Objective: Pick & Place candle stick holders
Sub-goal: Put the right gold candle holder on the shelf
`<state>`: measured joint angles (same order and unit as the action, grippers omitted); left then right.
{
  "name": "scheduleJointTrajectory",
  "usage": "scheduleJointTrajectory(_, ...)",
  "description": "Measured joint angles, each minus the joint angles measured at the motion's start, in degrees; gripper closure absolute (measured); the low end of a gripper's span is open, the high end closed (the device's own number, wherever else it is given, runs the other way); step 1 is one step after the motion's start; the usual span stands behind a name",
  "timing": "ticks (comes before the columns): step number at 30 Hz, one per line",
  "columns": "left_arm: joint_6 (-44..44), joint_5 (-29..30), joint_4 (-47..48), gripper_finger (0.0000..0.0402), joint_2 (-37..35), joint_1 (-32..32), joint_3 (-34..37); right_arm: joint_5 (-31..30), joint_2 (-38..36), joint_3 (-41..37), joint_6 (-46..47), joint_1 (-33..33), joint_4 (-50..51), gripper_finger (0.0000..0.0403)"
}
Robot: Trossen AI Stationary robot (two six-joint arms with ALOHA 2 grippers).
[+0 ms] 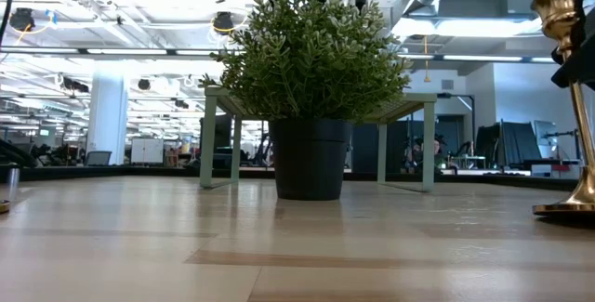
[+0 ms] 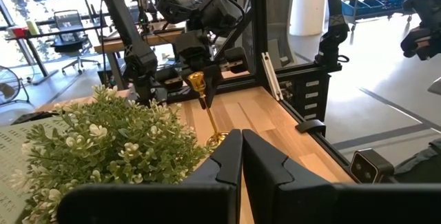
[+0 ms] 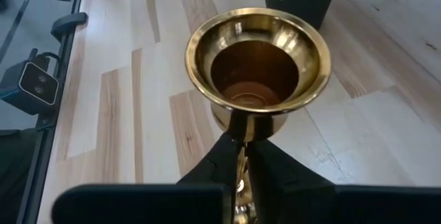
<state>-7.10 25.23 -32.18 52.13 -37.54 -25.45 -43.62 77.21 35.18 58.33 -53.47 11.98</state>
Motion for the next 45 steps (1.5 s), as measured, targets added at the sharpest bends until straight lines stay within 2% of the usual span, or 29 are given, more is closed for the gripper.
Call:
scheduleJointTrajectory(7, 0.09, 0.00, 0.00, 0.0390, 0.00, 0.00, 0.00, 0.13, -0.04, 1.61, -0.52, -0.02, -0.40, 0.0397)
scheduleJointTrajectory(15, 0.09, 0.00, -0.02, 0.0390, 0.00, 0.00, 0.00, -1.25, -1.05, 7.76, -8.98, 0.60, 0.25, 0.0401)
scheduleJointTrajectory(22, 0.09, 0.00, -0.02, 0.0390, 0.01, 0.00, 0.00, -1.03, -3.80, 16.61, -16.44, 2.58, 9.22, 0.0402)
scheduleJointTrajectory(26, 0.08, -0.02, -0.02, 0.0390, -0.01, 0.00, 0.00, 0.05, -5.71, 21.85, -24.46, 5.07, 13.17, 0.0402)
scheduleJointTrajectory(31, 0.09, 0.00, -0.02, 0.0390, -0.01, 0.00, 0.00, 6.23, -8.49, 26.99, -38.23, 11.09, 13.32, 0.0402)
scheduleJointTrajectory(36, 0.07, 0.00, 0.00, 0.0390, -0.01, 0.00, 0.00, 14.57, -10.65, 31.17, -50.30, 20.28, 13.26, 0.0403)
scheduleJointTrajectory(40, -1.59, 0.00, -0.02, 0.0390, -0.01, 0.00, -0.01, 25.05, -11.49, 32.94, -60.08, 29.05, 11.71, 0.0403)
scheduleJointTrajectory(45, -3.04, 0.03, -0.02, 0.0390, -0.01, 0.00, -0.01, 38.32, -11.17, 33.49, -67.01, 40.87, 9.86, 0.0403)
